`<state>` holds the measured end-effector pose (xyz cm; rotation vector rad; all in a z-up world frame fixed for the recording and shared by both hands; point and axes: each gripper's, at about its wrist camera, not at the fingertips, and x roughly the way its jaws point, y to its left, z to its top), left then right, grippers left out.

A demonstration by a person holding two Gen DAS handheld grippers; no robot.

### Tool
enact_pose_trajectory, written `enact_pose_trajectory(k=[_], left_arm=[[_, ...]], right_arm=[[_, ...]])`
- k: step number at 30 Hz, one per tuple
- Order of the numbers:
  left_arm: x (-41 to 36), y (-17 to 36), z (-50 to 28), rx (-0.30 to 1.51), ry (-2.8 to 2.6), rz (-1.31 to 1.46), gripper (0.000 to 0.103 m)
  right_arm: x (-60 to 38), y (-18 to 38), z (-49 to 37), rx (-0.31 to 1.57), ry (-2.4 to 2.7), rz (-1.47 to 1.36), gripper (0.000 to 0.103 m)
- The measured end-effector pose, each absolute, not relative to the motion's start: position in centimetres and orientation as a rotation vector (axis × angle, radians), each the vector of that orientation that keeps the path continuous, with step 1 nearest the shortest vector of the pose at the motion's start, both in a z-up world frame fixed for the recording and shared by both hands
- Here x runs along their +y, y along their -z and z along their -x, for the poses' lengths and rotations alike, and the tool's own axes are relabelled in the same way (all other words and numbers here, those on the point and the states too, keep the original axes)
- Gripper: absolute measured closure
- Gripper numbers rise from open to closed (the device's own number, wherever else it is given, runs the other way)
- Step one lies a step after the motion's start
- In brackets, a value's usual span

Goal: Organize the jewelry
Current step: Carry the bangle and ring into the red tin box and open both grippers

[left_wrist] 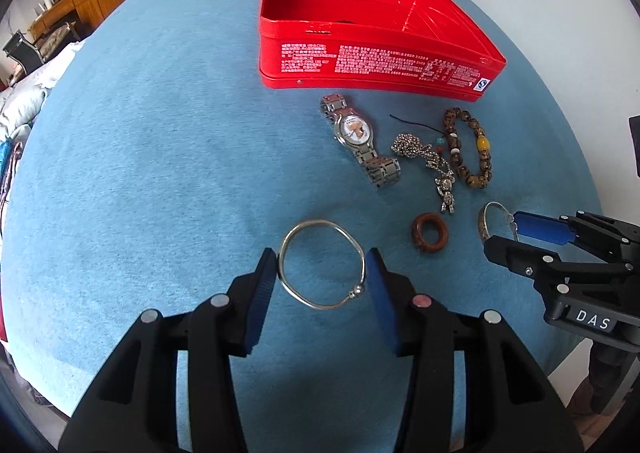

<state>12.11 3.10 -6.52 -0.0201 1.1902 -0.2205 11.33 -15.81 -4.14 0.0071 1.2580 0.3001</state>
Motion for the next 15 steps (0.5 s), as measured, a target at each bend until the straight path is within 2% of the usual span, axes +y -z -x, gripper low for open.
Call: enact_pose_trajectory(k=[8, 15], left_arm=[[3.5, 4.1, -12.4, 1.132, 0.226, 0.030, 0.058], [2.8, -0.2, -14.9, 1.025, 0.242, 0.035, 0.058]], right_arm=[[-16.3, 1.7, -11.7, 1.194, -0.295, -0.024, 0.054], [-17.5, -2.3, -14.7, 1.098, -0.286, -0.062, 0.054]])
